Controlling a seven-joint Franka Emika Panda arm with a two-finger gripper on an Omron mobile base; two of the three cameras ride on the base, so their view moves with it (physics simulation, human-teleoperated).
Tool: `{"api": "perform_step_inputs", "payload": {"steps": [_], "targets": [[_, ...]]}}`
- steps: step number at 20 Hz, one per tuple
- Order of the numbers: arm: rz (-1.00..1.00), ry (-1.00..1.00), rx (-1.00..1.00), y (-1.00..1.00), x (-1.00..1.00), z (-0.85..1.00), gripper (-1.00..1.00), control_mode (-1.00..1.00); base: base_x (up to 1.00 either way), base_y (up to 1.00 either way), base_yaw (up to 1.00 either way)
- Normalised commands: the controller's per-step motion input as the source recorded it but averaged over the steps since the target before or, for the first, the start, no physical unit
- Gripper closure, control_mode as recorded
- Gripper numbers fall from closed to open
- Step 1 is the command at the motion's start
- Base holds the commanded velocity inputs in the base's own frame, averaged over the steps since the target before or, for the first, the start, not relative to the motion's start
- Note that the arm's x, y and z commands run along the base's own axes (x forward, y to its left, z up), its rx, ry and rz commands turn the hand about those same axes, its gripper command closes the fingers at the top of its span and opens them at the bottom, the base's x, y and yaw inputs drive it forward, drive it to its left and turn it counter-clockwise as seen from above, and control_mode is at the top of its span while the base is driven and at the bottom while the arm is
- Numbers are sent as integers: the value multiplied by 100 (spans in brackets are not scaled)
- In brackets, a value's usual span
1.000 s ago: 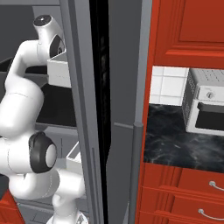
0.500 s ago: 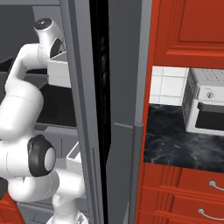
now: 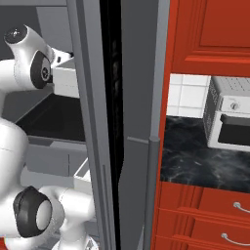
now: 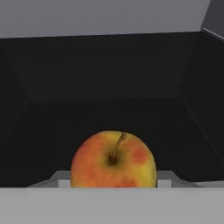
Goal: Place the cold items (apple and banana) from the fridge in one tupperware on the dining counter. Place the warm items (hot dog and kebab skewer) in the stove area in another tupperware.
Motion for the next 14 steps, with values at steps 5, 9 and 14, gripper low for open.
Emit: {"api": "perform_step_inputs", "payload": {"steps": [5, 9, 14], "targets": [[0, -2, 0, 8, -100, 12, 100, -100, 0, 0, 0], [0, 0, 0, 0, -100, 12, 100, -100, 0, 0, 0], [0, 0, 0, 0, -95, 15, 100, -100, 0, 0, 0]]}}
